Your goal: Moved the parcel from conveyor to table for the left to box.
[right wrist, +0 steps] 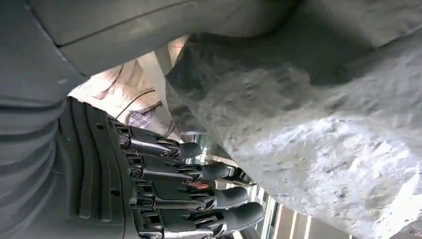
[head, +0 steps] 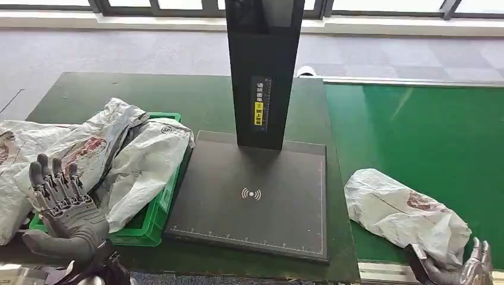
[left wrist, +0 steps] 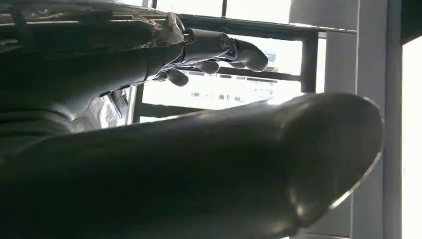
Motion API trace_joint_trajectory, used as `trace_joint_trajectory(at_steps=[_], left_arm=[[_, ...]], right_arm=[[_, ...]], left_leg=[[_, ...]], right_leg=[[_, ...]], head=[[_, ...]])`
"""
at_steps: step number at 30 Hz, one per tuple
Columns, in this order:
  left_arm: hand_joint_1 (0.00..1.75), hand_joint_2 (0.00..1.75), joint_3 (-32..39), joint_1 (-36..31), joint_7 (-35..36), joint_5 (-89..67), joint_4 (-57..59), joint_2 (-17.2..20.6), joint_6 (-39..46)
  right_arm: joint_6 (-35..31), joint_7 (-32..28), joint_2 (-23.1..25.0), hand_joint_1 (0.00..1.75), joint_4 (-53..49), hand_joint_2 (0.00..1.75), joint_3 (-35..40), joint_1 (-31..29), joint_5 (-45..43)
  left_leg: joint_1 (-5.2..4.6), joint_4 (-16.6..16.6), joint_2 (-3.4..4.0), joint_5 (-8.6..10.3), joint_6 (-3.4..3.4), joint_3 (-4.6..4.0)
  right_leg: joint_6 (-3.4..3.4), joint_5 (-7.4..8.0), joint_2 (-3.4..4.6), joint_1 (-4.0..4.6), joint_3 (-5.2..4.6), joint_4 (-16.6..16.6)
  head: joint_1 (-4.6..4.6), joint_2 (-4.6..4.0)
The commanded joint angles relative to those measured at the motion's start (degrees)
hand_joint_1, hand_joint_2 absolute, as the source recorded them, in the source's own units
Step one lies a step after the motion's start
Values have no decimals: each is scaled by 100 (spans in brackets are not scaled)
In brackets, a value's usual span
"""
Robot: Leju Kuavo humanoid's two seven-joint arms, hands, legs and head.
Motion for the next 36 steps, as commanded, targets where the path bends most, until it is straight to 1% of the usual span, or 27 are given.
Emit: trace_joint_trajectory(at_steps=[1,3,4,10,11,12,17,21,27,33,34,36], left_arm=[[0,0,-392,-318,-94,149,690,423,114],[0,0,-436,-379,-94,148,722,447,142],[0,0,-451,-400,-94,152,736,456,154],[0,0,-457,-409,-93,159,730,464,168],[0,0,-457,-409,-93,159,730,464,168],[0,0,-533,-506,-90,198,790,586,200],[0,0,-516,-591,-82,231,864,610,214],[0,0,-525,-555,-106,267,812,630,264],[0,0,-526,-545,-109,270,796,641,281],[0,0,-426,-540,-64,250,666,478,327],[0,0,-337,-499,-56,247,539,409,385],[0,0,-262,-485,-17,220,384,411,454]], right_arm=[[33,132,190,0,694,175,606,-653,447],[-65,39,309,0,701,175,678,-702,348],[6,-56,347,0,720,175,684,-720,263],[37,-78,360,0,717,175,708,-709,228],[37,-78,360,175,717,175,708,-709,228],[1269,-165,365,175,887,175,657,-835,-7],[1274,-55,453,175,828,175,715,-848,10],[1568,-110,449,175,822,175,845,-828,-32],[1592,-121,439,175,794,175,878,-817,-66],[1421,-280,375,175,561,175,1221,-709,-468],[798,-840,484,175,269,175,1039,-692,-1016],[498,-1333,578,175,-300,175,1076,-669,-1781]], left_leg=[[5,-13,19,4,-4,10],[6,-16,25,6,-6,12],[7,-11,25,5,-6,12],[6,-12,14,8,-8,16],[6,-15,12,11,-10,14],[8,-12,15,8,-9,17],[9,-7,19,6,-10,19],[12,-4,16,3,-4,24],[13,-9,11,6,-6,32],[11,-4,11,4,-5,32],[11,-13,5,10,-5,28],[12,-9,12,7,-5,27]], right_leg=[[-8,10,21,6,5,-13],[-10,15,29,7,5,-16],[-10,14,31,8,2,-12],[-8,11,19,7,5,-10],[-9,13,18,8,4,-12],[-9,12,21,9,6,-11],[-6,11,25,10,8,-7],[-4,8,23,11,16,-8],[-3,16,17,13,25,-15],[0,13,17,11,23,-10],[-4,17,12,12,22,-19],[-3,17,19,13,18,-15]], head=[[2,0],[0,0],[2,0],[0,0],[0,0],[0,0],[0,0],[0,0],[0,0],[0,0],[0,0],[0,0]])
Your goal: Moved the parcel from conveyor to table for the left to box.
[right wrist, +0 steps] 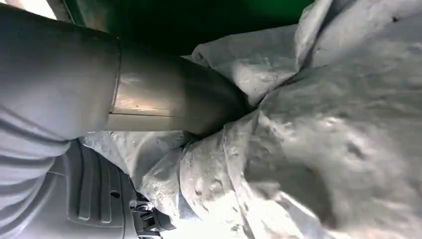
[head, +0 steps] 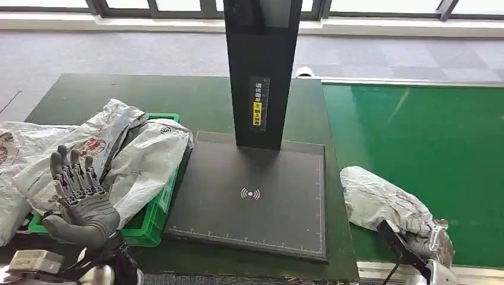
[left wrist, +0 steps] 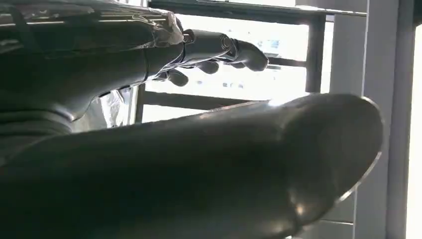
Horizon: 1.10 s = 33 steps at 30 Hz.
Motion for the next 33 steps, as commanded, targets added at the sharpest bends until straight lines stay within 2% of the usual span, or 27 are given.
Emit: trace_joint_trajectory(at_steps=[1,3,9,10,11,12,15,18,22,33], left_arm=[[0,0,155,-78,36,-43,-167,19,215],[0,0,178,-72,35,20,-174,44,218],[0,0,166,-76,22,25,-135,34,215],[0,0,180,-12,-127,72,-172,33,328],[0,0,156,79,-191,118,-219,76,393],[0,0,151,108,-218,142,-239,92,409],[0,0,148,128,-221,157,-249,101,407],[0,0,120,121,-221,144,-233,85,456],[0,0,126,85,-221,173,-240,69,447],[0,0,129,88,-216,172,-251,68,445]], right_arm=[[-1161,-1889,397,175,-1379,175,186,239,-2395],[-1004,-1695,363,175,-2128,175,608,547,-2872],[-1015,-1585,348,175,-2229,175,742,655,-2967],[-1330,-2833,461,175,-3389,175,1020,1075,-4407],[-1374,-2727,439,175,-4061,175,1220,1438,-4828],[-1286,-2402,450,175,-4527,175,1309,1642,-4744],[-1254,-2231,446,175,-4752,175,1352,1735,-4701],[-1727,-2693,556,175,-5280,175,1376,1934,-4837],[-1768,-2832,862,175,-6705,175,1558,2599,-4785],[-1768,-2823,870,175,-6671,175,1546,2575,-4767]], left_leg=[[4,-4,-2,3,-2,-5],[2,-3,5,4,-4,-18],[-2,-5,-16,5,-3,-18],[-3,-13,-12,7,-4,-15],[-2,-5,-7,3,-5,-21],[-4,-10,-10,4,-6,-21],[-9,-3,-41,4,-3,-36],[-5,-10,-36,1,-6,-28],[-6,-6,-50,3,-7,-37],[-1,-12,-43,4,-6,-30]], right_leg=[[-7,3,-1,5,-5,-5],[-10,5,8,2,-18,1],[-6,-1,-14,-1,-12,0],[-9,1,-9,-2,-10,-6],[-8,0,-2,-2,-18,3],[-10,-2,-6,-4,-19,1],[-2,-12,-37,-9,-22,8],[-11,-13,-32,-3,-16,-1],[-13,-20,-46,-5,-23,6],[-15,-18,-44,-1,-14,-4]], head=[[0,0],[2,0],[0,0],[2,0],[0,0],[0,0],[2,0],[2,0],[0,0],[0,0]])
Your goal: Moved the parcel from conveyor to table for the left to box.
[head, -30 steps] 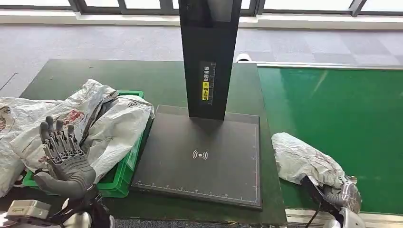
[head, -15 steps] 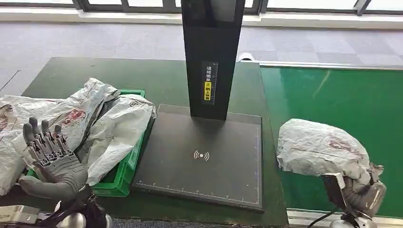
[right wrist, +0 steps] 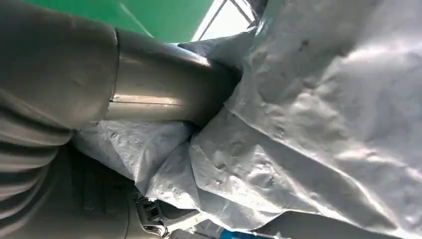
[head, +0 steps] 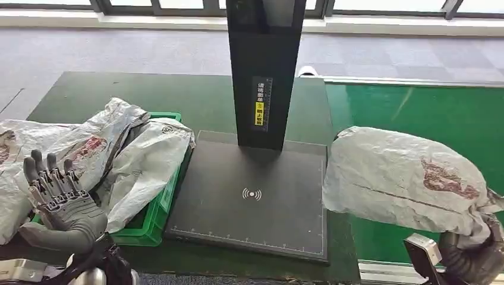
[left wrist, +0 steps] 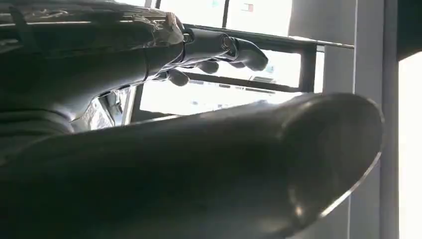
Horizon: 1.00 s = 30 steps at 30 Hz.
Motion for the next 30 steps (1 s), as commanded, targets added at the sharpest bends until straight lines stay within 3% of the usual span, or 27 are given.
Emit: trace_joint_trajectory(at_steps=[1,6,7,9,11,16,17,18,20,24,26,27,30], left_arm=[[0,0,92,-40,-173,34,158,79,6],[0,0,92,-40,-173,34,158,79,6],[0,0,91,-2,-3,-88,113,60,-209],[0,0,140,41,20,-191,41,-21,-230],[0,0,183,7,41,-301,69,-149,-184],[0,0,159,-33,34,-333,122,-144,-131],[0,0,121,-298,-148,-882,344,-240,327],[0,0,47,-425,-75,-919,482,-213,355],[0,0,-94,-672,116,-996,907,-146,340],[0,0,-150,-820,-105,-966,1278,-83,306],[0,0,-83,-1155,34,-1086,1576,52,51],[0,0,-80,-1416,578,-1377,1877,201,-78],[0,0,156,-1745,564,-1913,2303,217,-18]], right_arm=[[-11,23,188,175,-420,175,211,87,-39],[-11,23,188,175,-420,175,211,87,-39],[-11,13,-75,175,-1576,175,1316,520,661],[-11,72,534,175,-1799,175,1633,875,1304],[-11,891,445,175,-1672,175,2206,794,1878],[-11,572,387,175,-1310,175,1984,606,1577],[790,1590,208,175,88,175,2290,-94,2276],[531,1558,211,175,901,175,2399,-527,2234],[290,1560,189,175,2109,175,2601,-1158,2190],[390,1746,230,175,2542,175,2786,-1391,2297],[605,2092,243,175,2670,175,2913,-1554,2606],[658,2221,217,175,2717,175,2949,-1604,2667],[665,2312,77,175,2850,175,2981,-1690,2609]], left_leg=[[2,-7,10,0,-2,7],[2,-7,9,0,-3,9],[6,-24,16,4,-5,19],[6,-20,13,2,-5,18],[2,2,14,-7,-7,3],[11,-15,21,-10,-22,22],[8,-22,15,-5,-22,27],[11,-17,4,-2,-16,21],[32,-31,48,6,-14,34],[19,-21,51,1,-19,36],[22,-31,41,19,-10,31],[22,-19,36,20,-10,25],[17,-17,19,26,-10,24]], right_leg=[[-7,4,12,3,4,-7],[-7,3,11,3,7,-8],[-15,10,19,7,15,-26],[-14,7,16,8,13,-20],[-10,-4,16,3,-5,7],[-25,-4,23,23,9,-8],[-27,-3,17,19,13,-12],[-22,-5,3,15,12,-12],[-25,25,47,35,24,-44],[-23,18,55,18,16,-18],[-20,30,45,22,18,-32],[-17,26,37,22,13,-20],[-15,26,22,17,16,-14]], head=[[0,0],[0,0],[0,0],[0,0],[2,0],[2,0],[0,0],[0,0],[2,0],[0,0],[0,0],[0,0],[0,0]])
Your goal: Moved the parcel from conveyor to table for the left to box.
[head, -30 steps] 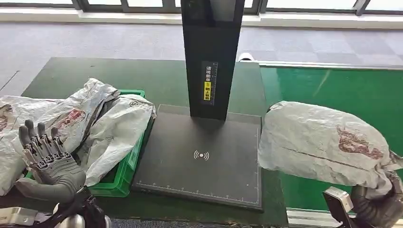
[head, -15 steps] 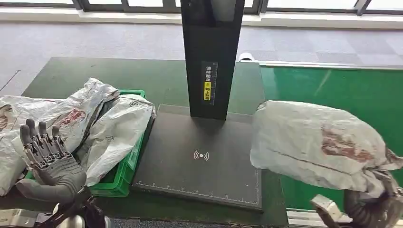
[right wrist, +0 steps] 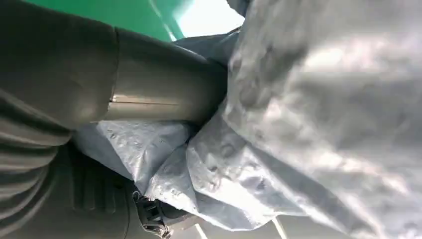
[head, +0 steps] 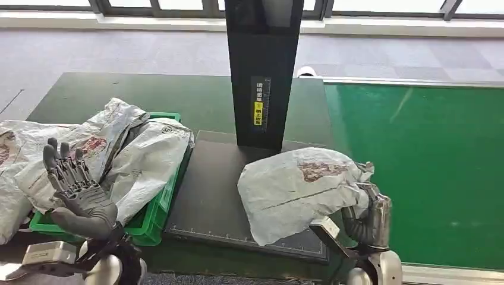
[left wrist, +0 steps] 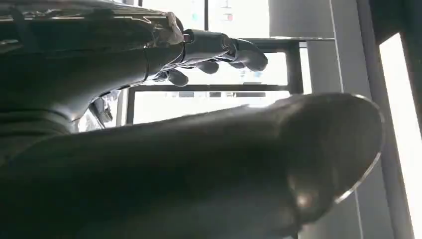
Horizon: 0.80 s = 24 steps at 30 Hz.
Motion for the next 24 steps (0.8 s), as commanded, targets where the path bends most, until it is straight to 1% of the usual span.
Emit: trace_joint_trajectory(at_steps=[1,5,7,13,15,16,17,19,21,22,24], left_arm=[[0,0,220,-1191,525,-871,1723,400,-234],[0,0,206,-1122,556,-1079,1629,389,-189],[0,0,278,-1252,678,-1241,1748,430,-140],[0,0,322,-1333,703,-1233,1813,455,-171],[0,0,287,-1473,807,-1636,1944,505,-40],[0,0,97,-1701,956,-2054,2113,610,-235],[0,0,103,-1868,1003,-2153,2231,560,-271],[0,0,98,-1921,1027,-2178,2262,542,-279],[0,0,74,-1915,1033,-2259,2246,544,-293],[0,0,36,-1928,1064,-2351,2229,535,-344],[0,0,5,-1954,1146,-2428,2156,487,-375]], right_arm=[[172,425,-264,175,1705,175,649,-885,137],[177,414,-298,175,1699,175,648,-868,93],[33,481,-334,175,1781,175,671,-911,165],[31,488,-337,175,1803,175,674,-928,164],[-14,573,-339,175,1685,175,691,-842,214],[-294,495,-357,0,1155,175,754,-509,299],[-202,674,-392,0,629,175,844,-212,398],[-156,764,-409,0,451,175,881,-114,447],[-91,761,-426,0,300,175,958,-84,375],[-71,580,-396,0,119,175,1031,-48,170],[34,586,-335,0,-186,175,1100,28,152]], left_leg=[[2,-12,-8,8,-2,10],[1,-23,0,13,-7,11],[3,-21,-2,10,-7,9],[1,-6,-4,5,-7,-11],[3,-9,-4,6,-8,-9],[1,-14,-5,10,-8,-7],[4,-7,-19,9,-8,-15],[4,-3,-44,11,-8,-23],[3,-5,-33,9,-7,-19],[1,-4,-19,5,-7,-17],[0,-1,-18,4,-7,-24]], right_leg=[[-5,6,-7,2,13,-10],[-12,13,3,2,8,-18],[-12,11,2,4,8,-16],[-8,5,0,1,-11,-2],[-10,7,0,4,-10,-6],[-11,9,-1,2,-9,-9],[-10,5,-15,5,-11,-4],[-11,-1,-40,5,-16,-1],[-10,1,-29,4,-14,-2],[-9,2,-14,2,-16,-1],[-9,2,-11,1,-26,6]], head=[[0,0],[0,0],[0,0],[0,0],[0,0],[0,0],[0,0],[0,0],[0,0],[0,0],[0,0]])
